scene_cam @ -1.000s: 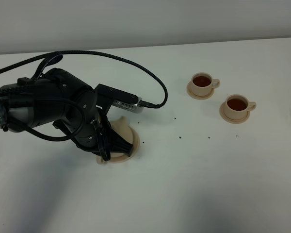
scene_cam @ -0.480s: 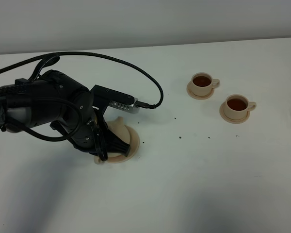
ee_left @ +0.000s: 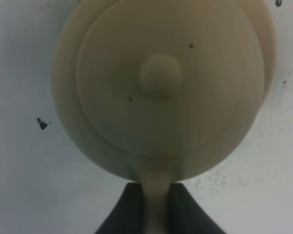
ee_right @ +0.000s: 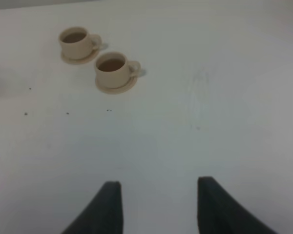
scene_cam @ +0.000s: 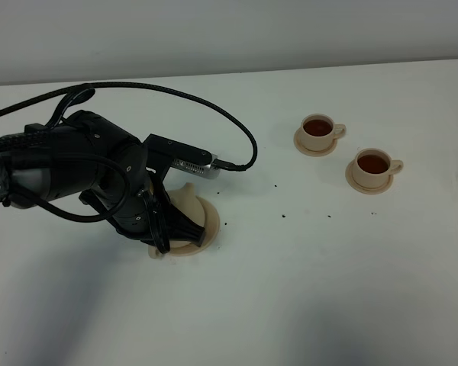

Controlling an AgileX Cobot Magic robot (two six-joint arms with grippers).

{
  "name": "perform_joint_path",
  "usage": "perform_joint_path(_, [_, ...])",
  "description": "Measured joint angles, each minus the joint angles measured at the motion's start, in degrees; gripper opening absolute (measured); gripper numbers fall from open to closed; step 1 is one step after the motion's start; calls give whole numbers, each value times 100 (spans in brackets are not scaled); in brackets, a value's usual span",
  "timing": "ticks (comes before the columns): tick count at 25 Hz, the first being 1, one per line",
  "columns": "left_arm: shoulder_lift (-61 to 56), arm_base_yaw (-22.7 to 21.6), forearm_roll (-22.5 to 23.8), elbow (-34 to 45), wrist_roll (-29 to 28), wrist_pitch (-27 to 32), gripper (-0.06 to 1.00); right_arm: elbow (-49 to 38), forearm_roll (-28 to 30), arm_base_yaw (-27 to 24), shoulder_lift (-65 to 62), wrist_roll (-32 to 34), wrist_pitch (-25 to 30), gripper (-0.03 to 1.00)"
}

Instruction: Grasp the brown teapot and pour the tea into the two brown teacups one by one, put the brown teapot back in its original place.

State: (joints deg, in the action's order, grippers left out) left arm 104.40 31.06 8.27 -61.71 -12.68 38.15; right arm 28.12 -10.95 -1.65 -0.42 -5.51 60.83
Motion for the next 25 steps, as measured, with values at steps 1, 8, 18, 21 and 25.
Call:
perform_joint_path(1, [0, 0, 0, 0, 0, -6, 19, 0, 0, 0, 0, 0, 0, 39])
perform_joint_path(8, [-164, 0, -164, 0, 203, 53, 44, 0, 0, 0, 0, 0, 0, 39])
perform_joint_path(18, [-1783, -236, -235, 56, 1146, 2942, 45, 0, 0, 0, 0, 0, 0, 39])
perform_joint_path(21, [-2610, -363, 36, 431, 1268, 3002, 42, 0, 0, 0, 0, 0, 0, 39])
perform_joint_path(25, [-3737, -597, 109, 1196, 1268, 3002, 38, 0, 0, 0, 0, 0, 0, 39])
